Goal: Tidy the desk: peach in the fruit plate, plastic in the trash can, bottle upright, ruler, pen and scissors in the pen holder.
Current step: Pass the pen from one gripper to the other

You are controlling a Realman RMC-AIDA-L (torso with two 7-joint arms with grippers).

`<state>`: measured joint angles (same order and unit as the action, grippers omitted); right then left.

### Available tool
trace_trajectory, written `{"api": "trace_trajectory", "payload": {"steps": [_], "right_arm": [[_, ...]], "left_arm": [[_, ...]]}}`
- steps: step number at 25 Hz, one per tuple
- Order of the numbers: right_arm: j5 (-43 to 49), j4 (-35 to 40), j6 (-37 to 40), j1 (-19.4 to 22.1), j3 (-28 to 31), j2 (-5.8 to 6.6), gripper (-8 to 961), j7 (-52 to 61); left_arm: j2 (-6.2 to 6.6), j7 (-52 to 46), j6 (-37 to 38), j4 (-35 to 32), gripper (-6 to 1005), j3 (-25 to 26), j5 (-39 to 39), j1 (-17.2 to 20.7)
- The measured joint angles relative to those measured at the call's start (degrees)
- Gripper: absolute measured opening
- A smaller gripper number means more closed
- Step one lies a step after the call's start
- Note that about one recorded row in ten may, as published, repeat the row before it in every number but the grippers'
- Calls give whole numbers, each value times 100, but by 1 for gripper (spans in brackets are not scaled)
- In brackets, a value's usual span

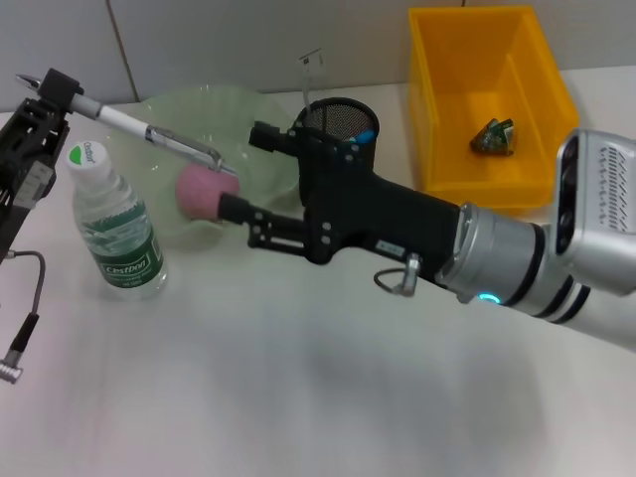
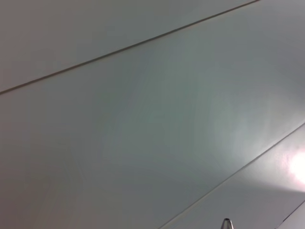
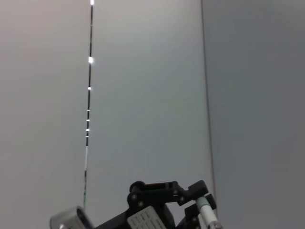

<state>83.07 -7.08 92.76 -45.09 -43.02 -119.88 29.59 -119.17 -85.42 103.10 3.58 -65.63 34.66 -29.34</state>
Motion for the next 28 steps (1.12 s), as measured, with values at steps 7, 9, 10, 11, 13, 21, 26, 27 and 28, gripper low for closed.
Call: {"api": "trace_trajectory", "payload": {"steps": [7, 9, 10, 11, 13, 21, 26, 27, 28], "right_arm": [[30, -60, -274, -184, 205, 0, 810, -14], [30, -90, -346, -247, 232, 1, 810, -15], [31, -113, -386, -277, 248, 0, 810, -16], [30, -136, -421, -306, 265, 0, 810, -18], [30, -149, -461, -335, 289, 0, 810, -21], [30, -162, -507, -438, 348, 0, 809, -24], [41, -162, -507, -472, 348, 0, 809, -24], [41, -162, -507, -472, 348, 0, 809, -24], [42, -163, -507, -479, 348, 0, 809, -24]], "left_arm": [[0, -1, -30, 19, 145, 98, 2, -90], [0, -1, -33, 18, 146, 148, 14, -114], [0, -1, -33, 18, 146, 148, 14, -114], [0, -7, -35, 18, 146, 154, 8, -126], [0, -15, -36, 18, 146, 155, -1, -129], [0, -18, -44, 19, 146, 160, -6, -132], [0, -19, -54, 19, 146, 236, 25, -141], [0, -19, -54, 19, 146, 236, 25, -141], [0, -19, -54, 19, 146, 236, 26, -139]]}}
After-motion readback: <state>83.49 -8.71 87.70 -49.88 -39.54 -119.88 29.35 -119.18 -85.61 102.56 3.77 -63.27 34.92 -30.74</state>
